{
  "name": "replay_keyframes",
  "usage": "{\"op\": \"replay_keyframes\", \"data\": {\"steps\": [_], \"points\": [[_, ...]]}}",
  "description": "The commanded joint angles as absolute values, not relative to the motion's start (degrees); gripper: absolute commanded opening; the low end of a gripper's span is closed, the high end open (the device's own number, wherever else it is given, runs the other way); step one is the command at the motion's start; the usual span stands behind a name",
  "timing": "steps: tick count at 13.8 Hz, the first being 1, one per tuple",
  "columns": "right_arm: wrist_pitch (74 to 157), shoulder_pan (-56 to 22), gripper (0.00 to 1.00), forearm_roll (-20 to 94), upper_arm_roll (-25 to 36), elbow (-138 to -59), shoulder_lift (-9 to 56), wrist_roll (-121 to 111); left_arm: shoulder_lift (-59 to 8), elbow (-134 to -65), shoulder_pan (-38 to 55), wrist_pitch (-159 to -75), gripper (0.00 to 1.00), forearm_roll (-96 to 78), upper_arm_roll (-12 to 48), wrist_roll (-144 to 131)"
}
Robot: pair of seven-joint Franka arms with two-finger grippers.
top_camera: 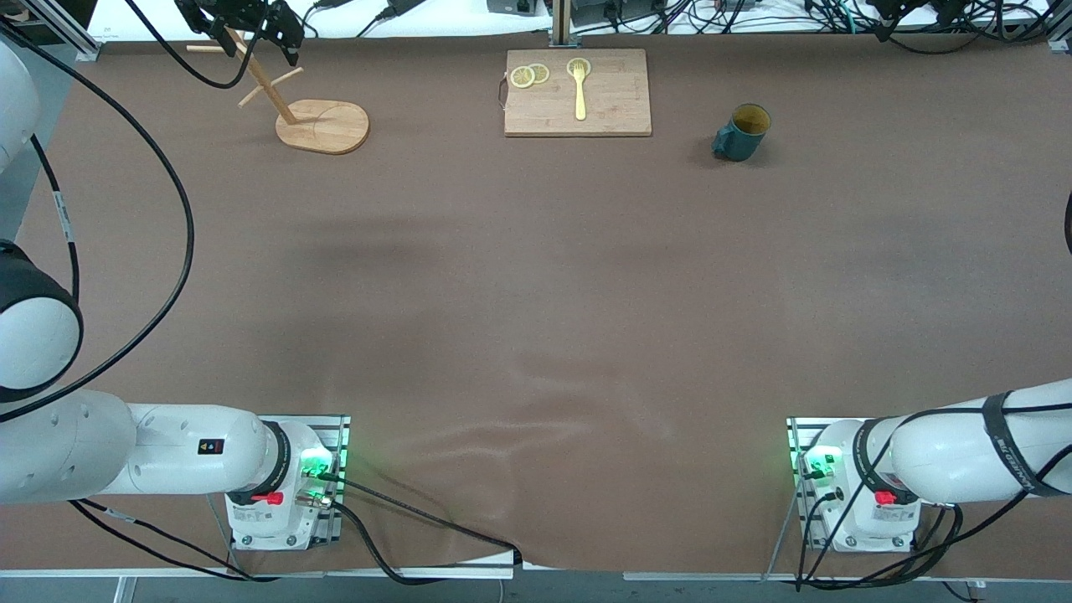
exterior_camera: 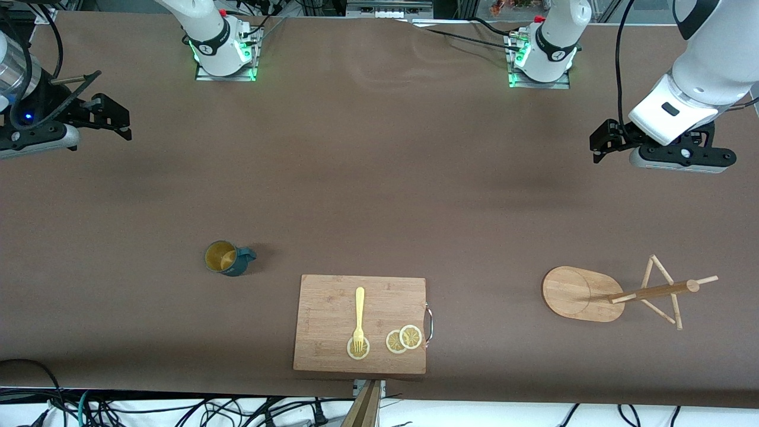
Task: Pass cup and hang on rack
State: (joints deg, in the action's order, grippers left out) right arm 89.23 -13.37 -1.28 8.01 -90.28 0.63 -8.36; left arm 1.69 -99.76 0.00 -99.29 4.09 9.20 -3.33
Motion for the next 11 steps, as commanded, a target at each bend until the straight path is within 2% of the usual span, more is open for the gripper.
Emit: {"op": "replay_keyframes", "data": {"steps": [1,11], "points": [[87.6,-12.3,1.00,-1.8,6.9,-88.6,0.9,-7.4,0.9,-97.9,-0.2,-97.9,1.00,3.9,9.4,-3.1],[87.3,-12.1,1.00,-1.2,8.5,-89.3,1.4,-7.3,0.9,-97.8,-0.2,-98.0,1.00,3.9,9.3,-2.9]]}}
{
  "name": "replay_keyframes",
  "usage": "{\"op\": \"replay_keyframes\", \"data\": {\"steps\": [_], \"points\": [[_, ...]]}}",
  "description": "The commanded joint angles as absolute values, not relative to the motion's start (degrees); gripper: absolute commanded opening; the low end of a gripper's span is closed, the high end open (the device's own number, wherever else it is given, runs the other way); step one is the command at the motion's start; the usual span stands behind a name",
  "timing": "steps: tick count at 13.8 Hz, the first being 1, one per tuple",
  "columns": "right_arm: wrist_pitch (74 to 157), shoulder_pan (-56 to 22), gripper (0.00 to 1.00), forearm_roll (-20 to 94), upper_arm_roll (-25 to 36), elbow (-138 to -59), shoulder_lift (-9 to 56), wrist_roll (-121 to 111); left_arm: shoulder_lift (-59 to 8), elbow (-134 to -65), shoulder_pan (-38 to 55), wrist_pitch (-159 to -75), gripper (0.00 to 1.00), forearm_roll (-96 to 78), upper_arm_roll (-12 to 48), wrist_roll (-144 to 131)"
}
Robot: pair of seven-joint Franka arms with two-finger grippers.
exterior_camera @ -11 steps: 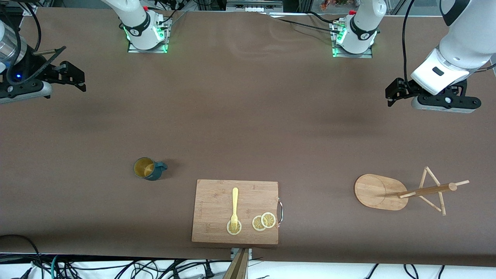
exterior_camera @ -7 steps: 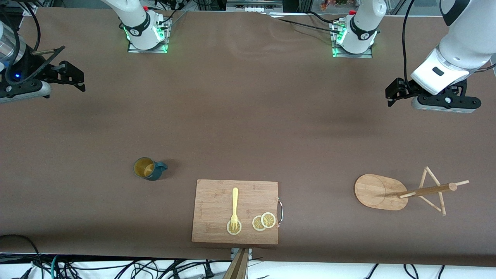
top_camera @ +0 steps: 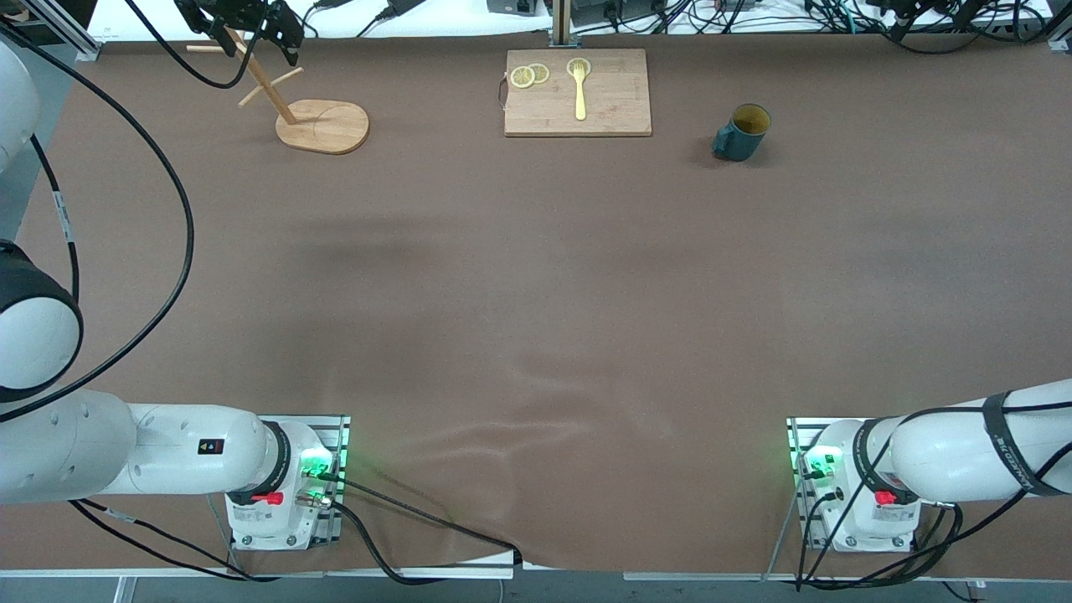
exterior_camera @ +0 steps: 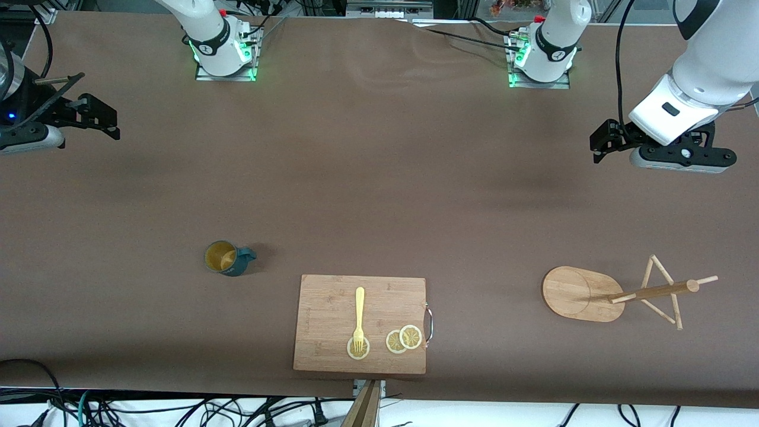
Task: Pass cup and hang on rack
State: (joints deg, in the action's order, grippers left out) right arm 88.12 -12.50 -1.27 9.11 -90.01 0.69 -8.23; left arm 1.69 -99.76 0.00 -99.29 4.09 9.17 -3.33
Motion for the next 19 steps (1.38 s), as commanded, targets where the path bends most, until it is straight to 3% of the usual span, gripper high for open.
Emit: {"op": "replay_keyframes", "data": {"steps": [1,4,12,15,19], "points": [[88.2,-12.1,1.00,-0.6,8.5,-89.8,2.5,-7.3,0.9,-97.8,-0.2,-98.0,1.00,3.9,9.3,-2.9],[94.6,-12.1,1.00,0.5,8.5,-92.4,7.3,-7.6,0.9,-97.9,-0.2,-98.0,1.00,3.9,9.3,-2.9],[115.0,-12.3,0.99,3.1,8.5,-88.8,29.3,-7.5,0.9,-97.8,-0.2,-98.0,1.00,3.9,9.3,-3.0],[115.6,-12.4,0.99,8.7,8.4,-81.7,37.4,-7.1,0.9,-97.9,-0.2,-98.0,1.00,3.8,9.4,-3.1],[117.6,-12.4,0.98,8.8,8.4,-81.0,40.2,-7.1,0.9,-97.9,-0.3,-97.9,1.00,3.8,9.3,-3.2]]}}
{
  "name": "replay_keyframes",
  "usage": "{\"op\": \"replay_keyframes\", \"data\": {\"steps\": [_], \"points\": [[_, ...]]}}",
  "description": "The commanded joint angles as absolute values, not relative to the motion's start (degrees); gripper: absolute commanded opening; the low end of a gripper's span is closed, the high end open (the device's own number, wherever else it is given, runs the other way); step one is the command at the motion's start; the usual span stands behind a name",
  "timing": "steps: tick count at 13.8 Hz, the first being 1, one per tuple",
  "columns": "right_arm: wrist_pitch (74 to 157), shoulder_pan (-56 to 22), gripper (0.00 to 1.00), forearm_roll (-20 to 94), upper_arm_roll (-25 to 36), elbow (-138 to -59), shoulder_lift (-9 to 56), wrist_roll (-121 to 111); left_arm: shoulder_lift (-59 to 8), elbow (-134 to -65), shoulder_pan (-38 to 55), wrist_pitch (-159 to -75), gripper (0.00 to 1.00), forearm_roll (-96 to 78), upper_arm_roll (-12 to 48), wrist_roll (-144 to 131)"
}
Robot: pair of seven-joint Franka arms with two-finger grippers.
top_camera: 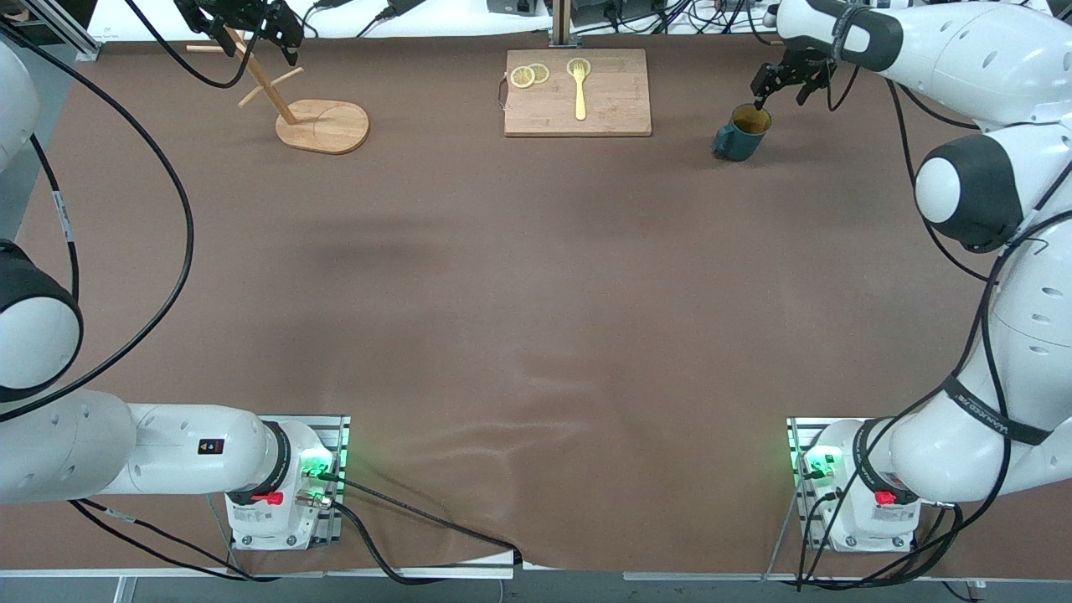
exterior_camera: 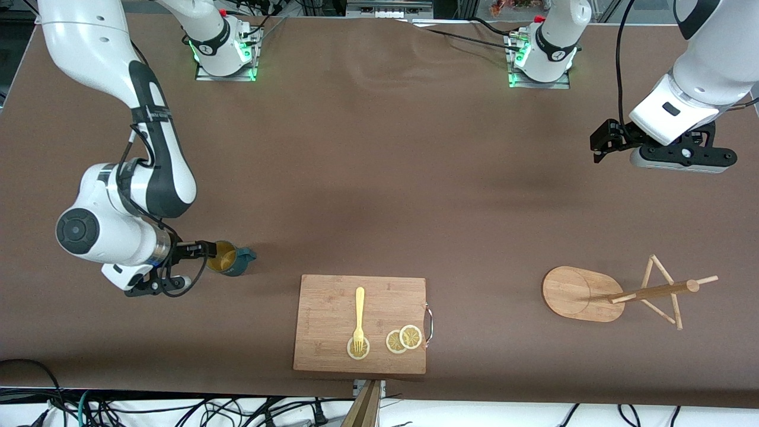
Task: Pass cup and hang on rack
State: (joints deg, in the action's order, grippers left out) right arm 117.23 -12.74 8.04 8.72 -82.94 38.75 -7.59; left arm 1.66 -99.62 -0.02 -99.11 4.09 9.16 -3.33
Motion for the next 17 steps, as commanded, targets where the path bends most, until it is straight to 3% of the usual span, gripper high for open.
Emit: {"op": "replay_keyframes", "data": {"steps": [1,4,5,7,9,10,13,17], "points": [[117.8,-12.4,0.98,8.9,8.4,-81.0,40.5,-7.1,0.9,-97.9,-0.3,-97.9,1.00,3.8,9.3,-3.2],[120.1,-12.6,0.93,9.0,8.4,-82.5,41.2,-7.1,0.9,-97.9,-0.3,-97.9,1.00,3.8,9.3,-3.2],[120.9,-12.6,0.86,9.1,8.3,-83.4,41.7,-7.1,0.9,-97.9,-0.3,-97.9,1.00,3.8,9.3,-3.2],[122.5,-12.8,0.60,9.1,8.3,-85.0,42.1,-7.0,0.9,-97.9,-0.3,-97.9,1.00,3.8,9.3,-3.2],[122.5,-12.9,0.13,10.9,7.9,-84.9,43.0,-6.1,0.9,-97.9,-0.3,-97.9,1.00,3.8,9.3,-3.2],[122.4,-12.9,0.00,12.8,7.9,-84.4,43.8,-5.4,0.9,-97.9,-0.3,-97.8,1.00,3.8,9.3,-3.2],[121.6,-14.1,0.00,13.4,7.1,-82.9,43.9,-4.7,0.9,-97.9,-0.3,-97.8,1.00,3.8,9.3,-3.2],[119.1,-21.6,0.00,13.2,6.9,-77.5,45.0,4.4,0.9,-97.9,-0.3,-97.8,1.00,3.8,9.3,-3.2]]}}
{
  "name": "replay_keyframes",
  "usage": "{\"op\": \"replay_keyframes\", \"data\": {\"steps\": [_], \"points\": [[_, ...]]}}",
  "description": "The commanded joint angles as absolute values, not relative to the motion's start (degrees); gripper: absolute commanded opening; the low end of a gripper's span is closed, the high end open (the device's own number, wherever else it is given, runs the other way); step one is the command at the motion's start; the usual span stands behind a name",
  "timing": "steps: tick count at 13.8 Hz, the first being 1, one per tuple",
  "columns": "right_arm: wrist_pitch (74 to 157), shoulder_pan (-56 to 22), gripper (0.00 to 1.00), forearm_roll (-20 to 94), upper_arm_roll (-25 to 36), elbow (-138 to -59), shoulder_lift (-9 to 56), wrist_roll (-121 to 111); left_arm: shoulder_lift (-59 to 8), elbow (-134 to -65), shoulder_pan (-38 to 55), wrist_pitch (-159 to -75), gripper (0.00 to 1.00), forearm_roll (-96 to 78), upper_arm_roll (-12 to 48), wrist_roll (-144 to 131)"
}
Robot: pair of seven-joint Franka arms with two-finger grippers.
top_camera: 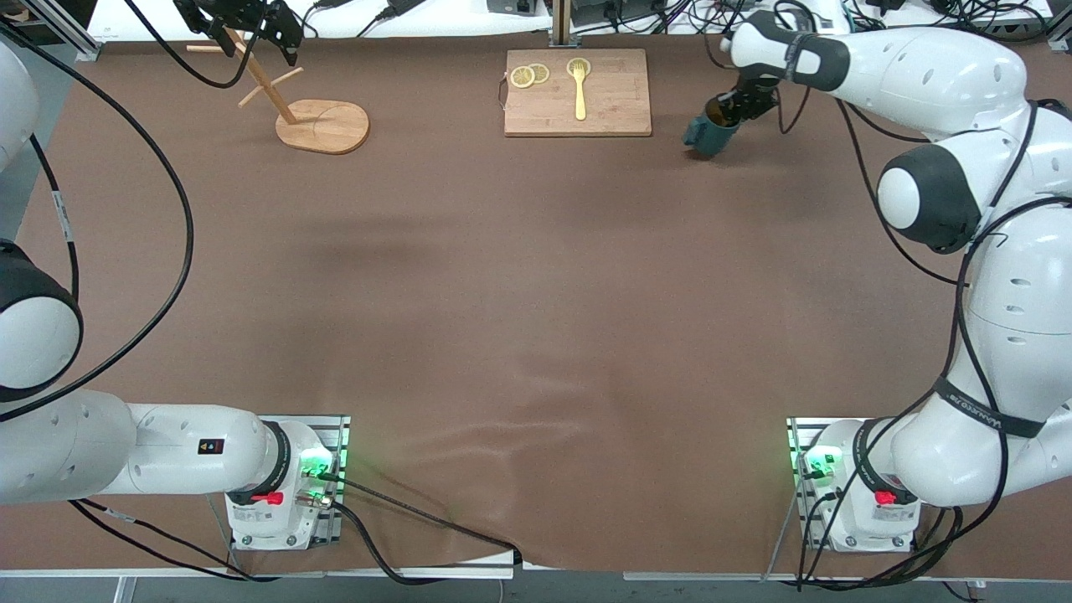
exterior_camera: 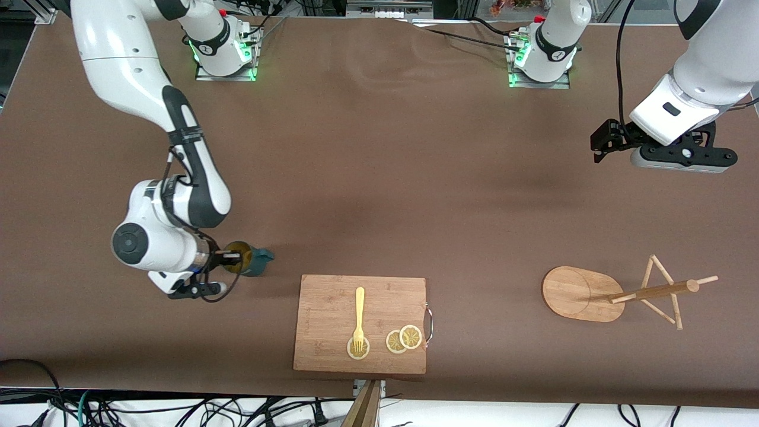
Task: Pass cup and hang on rack
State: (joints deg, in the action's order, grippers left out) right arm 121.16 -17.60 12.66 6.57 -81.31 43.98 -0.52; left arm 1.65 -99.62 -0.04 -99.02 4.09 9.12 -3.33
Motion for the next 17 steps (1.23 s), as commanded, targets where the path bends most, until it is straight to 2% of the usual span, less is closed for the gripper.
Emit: {"op": "replay_keyframes", "data": {"steps": [1,6,11,17], "points": [[118.7,-24.1,0.00,13.0,6.9,-75.8,45.7,7.9,0.9,-97.9,-0.3,-97.8,1.00,3.8,9.3,-3.2],[113.3,-35.7,0.00,13.1,6.9,-61.5,54.0,28.1,0.9,-97.9,-0.3,-97.9,1.00,3.6,9.3,-3.1],[116.8,-46.6,0.00,12.9,6.9,-56.7,58.6,44.1,0.9,-97.9,-0.3,-97.9,1.00,3.6,9.3,-3.2],[122.0,-52.6,0.00,12.1,7.2,-56.4,59.9,50.3,0.8,-97.9,-0.4,-97.9,1.00,1.6,9.3,-3.6]]}}
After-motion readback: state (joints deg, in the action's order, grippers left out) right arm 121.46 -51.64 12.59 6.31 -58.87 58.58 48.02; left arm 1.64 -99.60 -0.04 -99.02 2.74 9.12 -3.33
